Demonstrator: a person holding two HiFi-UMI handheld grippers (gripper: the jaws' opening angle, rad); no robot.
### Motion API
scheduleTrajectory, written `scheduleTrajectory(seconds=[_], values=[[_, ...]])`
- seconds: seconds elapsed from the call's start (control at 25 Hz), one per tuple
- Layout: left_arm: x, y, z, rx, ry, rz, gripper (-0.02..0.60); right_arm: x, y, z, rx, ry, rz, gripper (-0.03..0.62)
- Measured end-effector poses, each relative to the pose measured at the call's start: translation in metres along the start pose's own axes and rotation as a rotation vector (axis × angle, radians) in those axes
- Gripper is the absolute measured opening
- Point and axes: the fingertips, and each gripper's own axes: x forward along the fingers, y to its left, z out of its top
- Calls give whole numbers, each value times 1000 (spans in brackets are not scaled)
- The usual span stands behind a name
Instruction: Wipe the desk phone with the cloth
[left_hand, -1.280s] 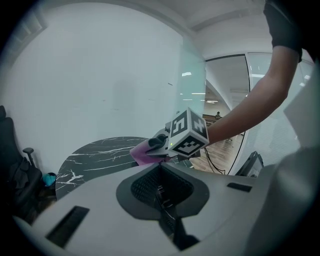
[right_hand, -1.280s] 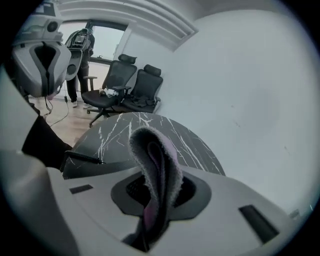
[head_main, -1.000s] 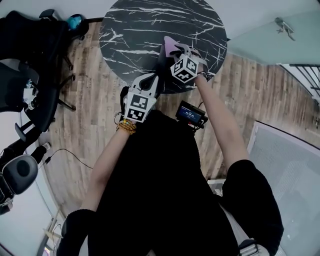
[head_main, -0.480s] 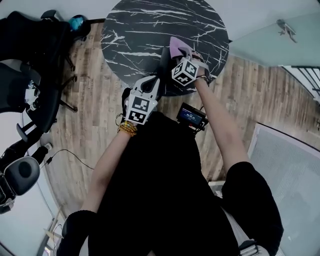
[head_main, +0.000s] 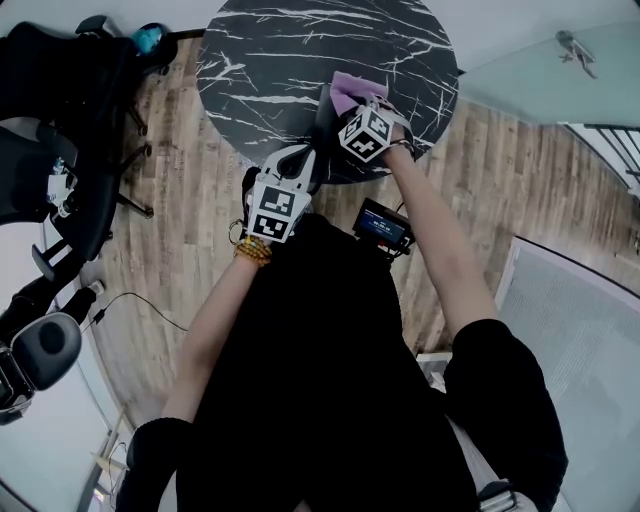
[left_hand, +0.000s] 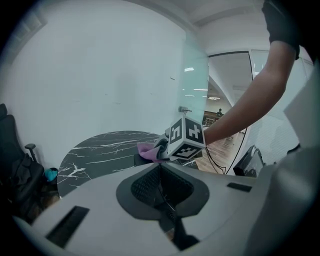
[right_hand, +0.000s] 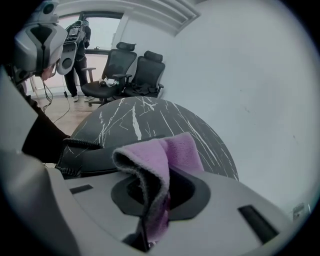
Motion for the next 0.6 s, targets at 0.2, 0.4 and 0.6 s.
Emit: scheduleTrajectory(seconds=[0.2,0.4,0.6], values=[[3,-3,-2,-3,5,-11,20,1,4,1,37,6,26,58],[4,-5,-3,-2,8,-18,20,1,7,-1,27,19,56,58],[3,-3,-5,-5,10,-14,20,1,10,-1,35,24,69,58]])
